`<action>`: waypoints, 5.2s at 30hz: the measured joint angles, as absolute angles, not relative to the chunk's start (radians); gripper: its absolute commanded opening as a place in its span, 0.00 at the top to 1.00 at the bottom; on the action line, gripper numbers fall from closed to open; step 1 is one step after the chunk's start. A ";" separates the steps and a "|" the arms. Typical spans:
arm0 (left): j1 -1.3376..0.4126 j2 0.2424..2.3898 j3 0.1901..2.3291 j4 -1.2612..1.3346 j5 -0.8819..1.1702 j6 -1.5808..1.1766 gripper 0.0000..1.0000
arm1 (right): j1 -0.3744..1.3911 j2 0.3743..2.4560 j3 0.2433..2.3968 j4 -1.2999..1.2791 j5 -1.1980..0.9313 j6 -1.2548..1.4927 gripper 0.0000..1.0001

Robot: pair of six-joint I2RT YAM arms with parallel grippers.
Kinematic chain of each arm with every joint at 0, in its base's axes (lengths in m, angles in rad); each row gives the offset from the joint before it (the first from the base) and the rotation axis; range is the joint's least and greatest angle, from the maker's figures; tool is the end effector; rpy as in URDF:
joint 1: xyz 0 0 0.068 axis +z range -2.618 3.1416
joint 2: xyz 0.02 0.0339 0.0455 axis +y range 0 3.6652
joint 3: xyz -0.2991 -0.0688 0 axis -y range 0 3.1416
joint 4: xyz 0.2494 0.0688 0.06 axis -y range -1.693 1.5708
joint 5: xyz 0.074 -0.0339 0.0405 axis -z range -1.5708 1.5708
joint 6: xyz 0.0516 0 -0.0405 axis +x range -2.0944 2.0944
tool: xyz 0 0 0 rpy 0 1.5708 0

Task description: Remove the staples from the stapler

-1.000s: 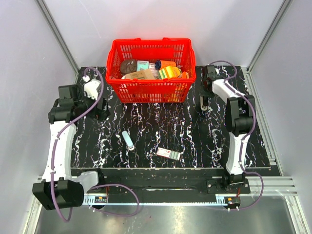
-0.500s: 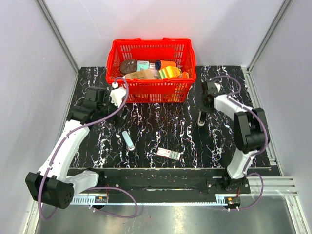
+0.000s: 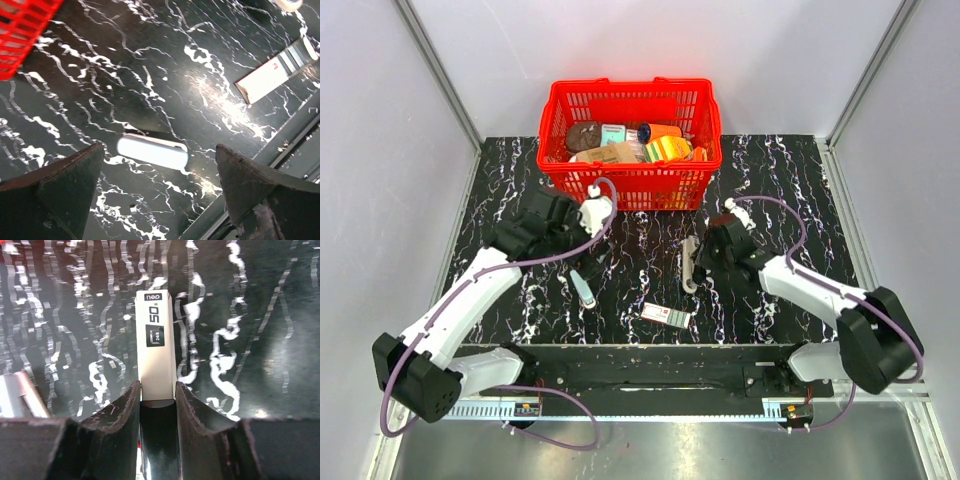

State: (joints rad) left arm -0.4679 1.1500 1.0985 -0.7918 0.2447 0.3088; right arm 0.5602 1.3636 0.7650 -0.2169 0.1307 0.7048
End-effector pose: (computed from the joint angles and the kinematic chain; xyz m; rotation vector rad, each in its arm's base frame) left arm 0.2019 -0.1160 0.3409 1.0174 2.1886 -0.3684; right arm 0.2443 0.1453 0.2241 0.2378 2.4120 0.4403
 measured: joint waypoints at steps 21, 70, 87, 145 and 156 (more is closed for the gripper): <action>-0.581 1.287 1.032 -0.648 0.505 0.262 0.01 | 0.898 1.196 0.664 0.161 0.369 0.881 1.00; -0.575 1.423 0.948 -0.484 0.511 0.283 1.00 | 1.004 1.313 0.693 0.286 0.398 0.973 0.39; -0.584 1.408 0.953 -0.484 0.480 0.227 1.00 | 1.001 1.367 0.727 0.279 0.329 0.989 0.55; -0.597 1.483 0.734 0.044 0.050 0.872 1.00 | 0.974 1.187 0.718 -0.238 0.128 0.636 1.00; -0.653 1.481 0.894 -0.224 0.122 0.643 0.88 | 0.952 1.151 0.736 -0.216 0.175 0.662 1.00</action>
